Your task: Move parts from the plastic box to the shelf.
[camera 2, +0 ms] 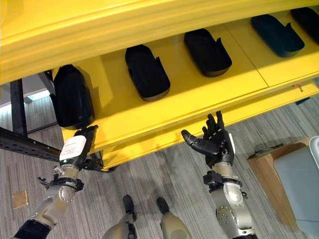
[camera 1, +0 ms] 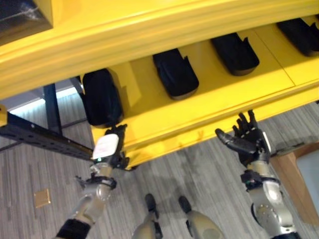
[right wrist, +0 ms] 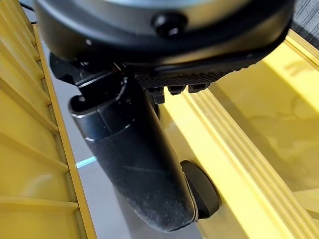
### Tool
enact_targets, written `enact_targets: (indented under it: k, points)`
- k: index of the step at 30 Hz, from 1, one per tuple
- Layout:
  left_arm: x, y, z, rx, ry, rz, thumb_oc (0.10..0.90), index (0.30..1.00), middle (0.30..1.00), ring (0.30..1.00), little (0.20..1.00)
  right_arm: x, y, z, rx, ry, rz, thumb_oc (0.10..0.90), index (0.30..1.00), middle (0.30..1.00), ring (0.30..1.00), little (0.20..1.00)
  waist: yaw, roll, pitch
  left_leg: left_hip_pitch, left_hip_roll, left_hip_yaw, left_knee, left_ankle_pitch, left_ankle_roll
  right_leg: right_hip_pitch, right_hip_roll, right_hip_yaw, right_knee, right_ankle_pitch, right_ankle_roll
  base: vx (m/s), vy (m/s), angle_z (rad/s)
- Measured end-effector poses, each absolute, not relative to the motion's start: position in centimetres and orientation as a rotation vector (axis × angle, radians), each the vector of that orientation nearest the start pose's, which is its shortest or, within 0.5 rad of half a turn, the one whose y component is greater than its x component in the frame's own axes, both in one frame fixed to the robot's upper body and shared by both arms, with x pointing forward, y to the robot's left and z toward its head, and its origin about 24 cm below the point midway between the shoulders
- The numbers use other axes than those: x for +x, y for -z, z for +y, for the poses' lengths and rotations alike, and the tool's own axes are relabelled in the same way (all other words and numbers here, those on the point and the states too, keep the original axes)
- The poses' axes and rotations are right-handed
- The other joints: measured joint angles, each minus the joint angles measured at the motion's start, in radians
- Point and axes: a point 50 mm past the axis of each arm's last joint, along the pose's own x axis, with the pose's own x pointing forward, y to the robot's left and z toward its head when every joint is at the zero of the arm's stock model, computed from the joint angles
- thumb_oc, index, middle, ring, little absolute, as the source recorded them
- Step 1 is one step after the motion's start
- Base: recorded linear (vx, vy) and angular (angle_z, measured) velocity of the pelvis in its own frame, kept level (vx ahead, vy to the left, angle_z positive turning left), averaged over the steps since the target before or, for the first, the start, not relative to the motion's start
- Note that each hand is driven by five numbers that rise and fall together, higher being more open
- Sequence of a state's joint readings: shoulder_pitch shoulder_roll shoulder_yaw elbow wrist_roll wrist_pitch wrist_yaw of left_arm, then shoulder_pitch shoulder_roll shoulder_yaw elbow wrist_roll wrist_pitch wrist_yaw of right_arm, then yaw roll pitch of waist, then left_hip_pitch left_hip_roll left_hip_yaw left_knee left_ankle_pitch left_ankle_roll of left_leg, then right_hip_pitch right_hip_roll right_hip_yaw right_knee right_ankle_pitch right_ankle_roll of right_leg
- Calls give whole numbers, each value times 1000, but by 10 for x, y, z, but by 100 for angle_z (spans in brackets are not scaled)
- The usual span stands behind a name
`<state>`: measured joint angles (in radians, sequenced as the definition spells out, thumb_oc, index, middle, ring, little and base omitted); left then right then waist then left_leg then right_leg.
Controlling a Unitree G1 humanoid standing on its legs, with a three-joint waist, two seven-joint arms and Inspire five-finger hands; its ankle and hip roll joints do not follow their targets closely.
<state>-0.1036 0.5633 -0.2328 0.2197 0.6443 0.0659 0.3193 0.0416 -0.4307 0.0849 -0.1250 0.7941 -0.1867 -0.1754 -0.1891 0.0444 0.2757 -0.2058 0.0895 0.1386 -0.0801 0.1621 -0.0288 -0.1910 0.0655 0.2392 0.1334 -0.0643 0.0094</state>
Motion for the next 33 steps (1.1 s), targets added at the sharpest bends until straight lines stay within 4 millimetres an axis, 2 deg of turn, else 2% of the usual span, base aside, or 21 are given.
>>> enact_targets:
  k: [33]
  points:
    - [281,-52,234,1263,-146,-58,900,1000,1000,1000,1000,243,-81,-209,402,66,-152,900,1000,1000,1000,1000,0,-10,6,-19,0,13,0,2,1,-36,3,12,29,-10,4,1,-1,0]
